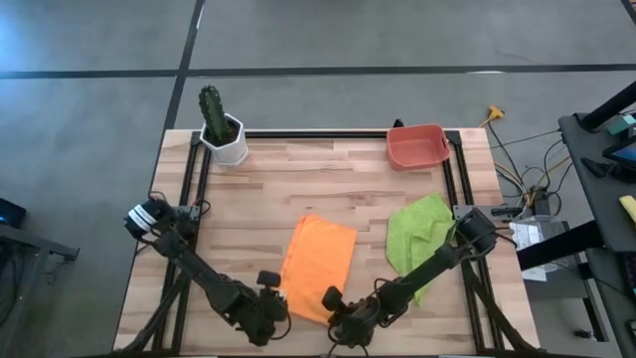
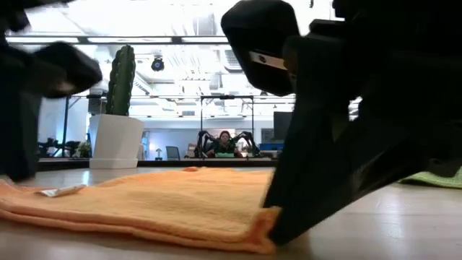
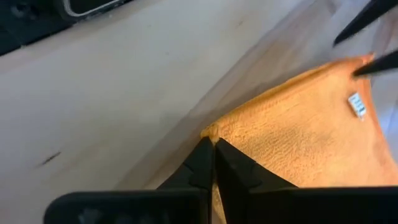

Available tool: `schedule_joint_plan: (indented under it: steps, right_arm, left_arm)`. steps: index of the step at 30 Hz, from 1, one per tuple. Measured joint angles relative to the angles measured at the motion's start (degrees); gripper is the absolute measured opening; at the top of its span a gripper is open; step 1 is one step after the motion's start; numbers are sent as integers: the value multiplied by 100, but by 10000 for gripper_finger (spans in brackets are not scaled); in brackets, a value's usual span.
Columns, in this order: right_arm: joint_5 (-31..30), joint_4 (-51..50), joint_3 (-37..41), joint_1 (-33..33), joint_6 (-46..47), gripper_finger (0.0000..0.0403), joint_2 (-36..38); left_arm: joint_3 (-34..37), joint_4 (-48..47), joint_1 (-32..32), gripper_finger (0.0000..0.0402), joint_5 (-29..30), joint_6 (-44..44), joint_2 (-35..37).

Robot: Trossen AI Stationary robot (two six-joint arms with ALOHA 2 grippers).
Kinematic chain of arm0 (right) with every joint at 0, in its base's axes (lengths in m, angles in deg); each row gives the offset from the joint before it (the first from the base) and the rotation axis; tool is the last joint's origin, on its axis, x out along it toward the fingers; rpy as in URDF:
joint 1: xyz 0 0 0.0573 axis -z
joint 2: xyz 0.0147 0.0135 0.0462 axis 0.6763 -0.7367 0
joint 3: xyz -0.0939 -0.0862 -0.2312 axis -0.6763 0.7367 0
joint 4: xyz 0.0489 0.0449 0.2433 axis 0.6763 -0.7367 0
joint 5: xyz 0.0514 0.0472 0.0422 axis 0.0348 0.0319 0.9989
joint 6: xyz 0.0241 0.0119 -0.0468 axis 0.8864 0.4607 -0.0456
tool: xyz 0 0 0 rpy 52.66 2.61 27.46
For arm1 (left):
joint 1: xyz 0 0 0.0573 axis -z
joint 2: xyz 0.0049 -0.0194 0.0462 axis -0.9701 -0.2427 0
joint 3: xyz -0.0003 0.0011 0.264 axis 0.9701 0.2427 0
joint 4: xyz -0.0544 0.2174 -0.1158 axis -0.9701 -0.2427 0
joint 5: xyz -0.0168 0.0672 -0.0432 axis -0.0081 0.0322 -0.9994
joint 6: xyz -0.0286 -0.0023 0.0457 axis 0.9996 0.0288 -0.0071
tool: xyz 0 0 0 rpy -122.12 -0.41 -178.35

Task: Roll microfiber towels into tight, uniform cylinder then place into a basket
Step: Fold the orange microfiber cloth

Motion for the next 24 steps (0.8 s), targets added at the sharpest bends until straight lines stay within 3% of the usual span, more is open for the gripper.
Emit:
schedule_joint_plan:
  steps: [12,24]
  right_arm:
    - [116,-412,11,8,273,9,213]
    - [256,-404,13,9,482,9,226]
  left_arm:
    - [-83,60,301,128,111,-1849,108]
    - [155,16,328,128,414,-3014,106]
